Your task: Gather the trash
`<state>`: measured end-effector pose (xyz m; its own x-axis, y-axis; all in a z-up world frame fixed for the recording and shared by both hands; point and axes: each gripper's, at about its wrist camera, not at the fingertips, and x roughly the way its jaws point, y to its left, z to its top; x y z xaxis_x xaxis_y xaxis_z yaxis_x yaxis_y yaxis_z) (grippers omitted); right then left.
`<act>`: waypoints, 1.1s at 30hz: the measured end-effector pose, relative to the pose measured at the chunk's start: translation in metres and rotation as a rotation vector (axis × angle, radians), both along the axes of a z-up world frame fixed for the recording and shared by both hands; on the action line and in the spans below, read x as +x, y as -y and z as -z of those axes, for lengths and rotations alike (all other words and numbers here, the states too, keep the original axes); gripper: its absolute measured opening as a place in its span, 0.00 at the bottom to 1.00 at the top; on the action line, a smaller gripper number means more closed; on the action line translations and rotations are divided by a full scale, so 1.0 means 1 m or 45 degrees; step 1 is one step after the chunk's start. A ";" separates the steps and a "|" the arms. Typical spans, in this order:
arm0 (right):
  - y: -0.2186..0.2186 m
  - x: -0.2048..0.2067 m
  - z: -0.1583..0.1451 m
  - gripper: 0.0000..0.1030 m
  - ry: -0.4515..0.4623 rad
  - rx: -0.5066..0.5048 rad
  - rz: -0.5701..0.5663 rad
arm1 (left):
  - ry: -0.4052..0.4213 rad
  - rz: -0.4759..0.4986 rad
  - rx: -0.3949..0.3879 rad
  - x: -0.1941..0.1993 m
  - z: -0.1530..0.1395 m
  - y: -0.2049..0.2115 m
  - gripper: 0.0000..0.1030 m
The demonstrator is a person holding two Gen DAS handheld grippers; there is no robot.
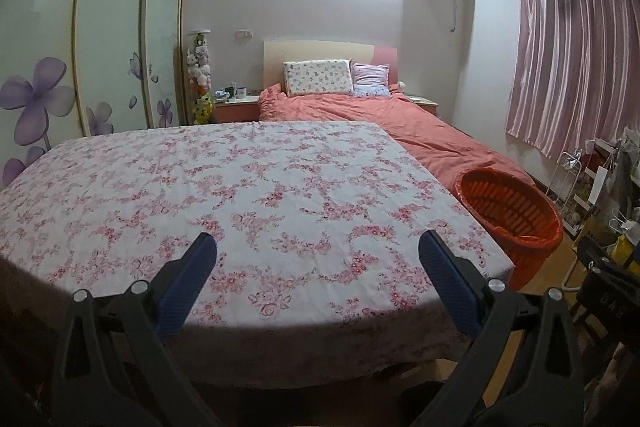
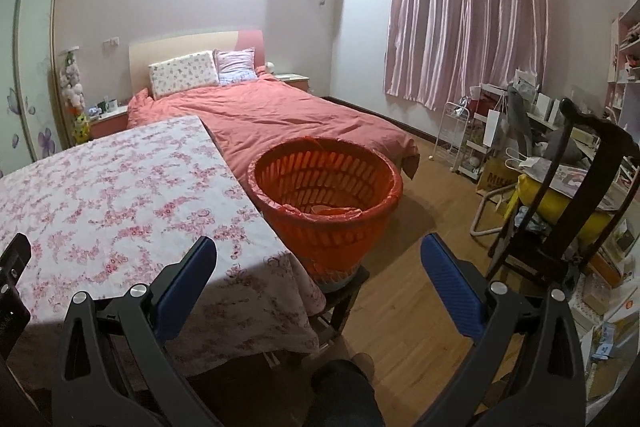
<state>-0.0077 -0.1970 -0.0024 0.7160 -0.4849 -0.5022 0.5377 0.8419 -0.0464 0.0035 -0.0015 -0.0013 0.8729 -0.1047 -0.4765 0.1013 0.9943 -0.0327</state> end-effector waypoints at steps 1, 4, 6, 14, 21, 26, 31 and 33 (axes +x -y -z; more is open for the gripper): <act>0.000 0.000 0.001 0.98 -0.002 0.002 -0.003 | -0.007 -0.002 -0.001 0.001 0.001 0.000 0.96; 0.000 -0.001 0.000 0.98 -0.002 0.007 -0.018 | -0.017 0.000 -0.005 0.001 0.002 -0.001 0.96; 0.000 -0.001 0.000 0.98 -0.007 0.018 -0.034 | -0.018 0.005 -0.006 0.000 0.002 0.000 0.96; 0.000 0.000 0.001 0.98 -0.017 0.040 -0.052 | -0.012 0.012 -0.015 -0.002 0.000 0.001 0.96; 0.000 -0.001 -0.001 0.98 -0.002 0.035 -0.054 | 0.006 0.014 -0.003 -0.004 -0.005 0.005 0.96; 0.000 -0.001 -0.002 0.98 0.004 0.032 -0.056 | 0.017 0.006 0.005 -0.004 -0.008 0.007 0.96; 0.000 -0.001 -0.002 0.98 0.005 0.032 -0.056 | 0.032 -0.023 0.039 -0.005 -0.011 0.010 0.96; 0.000 -0.001 -0.002 0.98 0.006 0.033 -0.056 | 0.032 -0.024 0.041 -0.005 -0.012 0.010 0.96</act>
<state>-0.0090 -0.1969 0.0000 0.7386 -0.4397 -0.5110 0.5001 0.8657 -0.0220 -0.0015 -0.0119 0.0104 0.8865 -0.0726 -0.4569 0.0827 0.9966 0.0020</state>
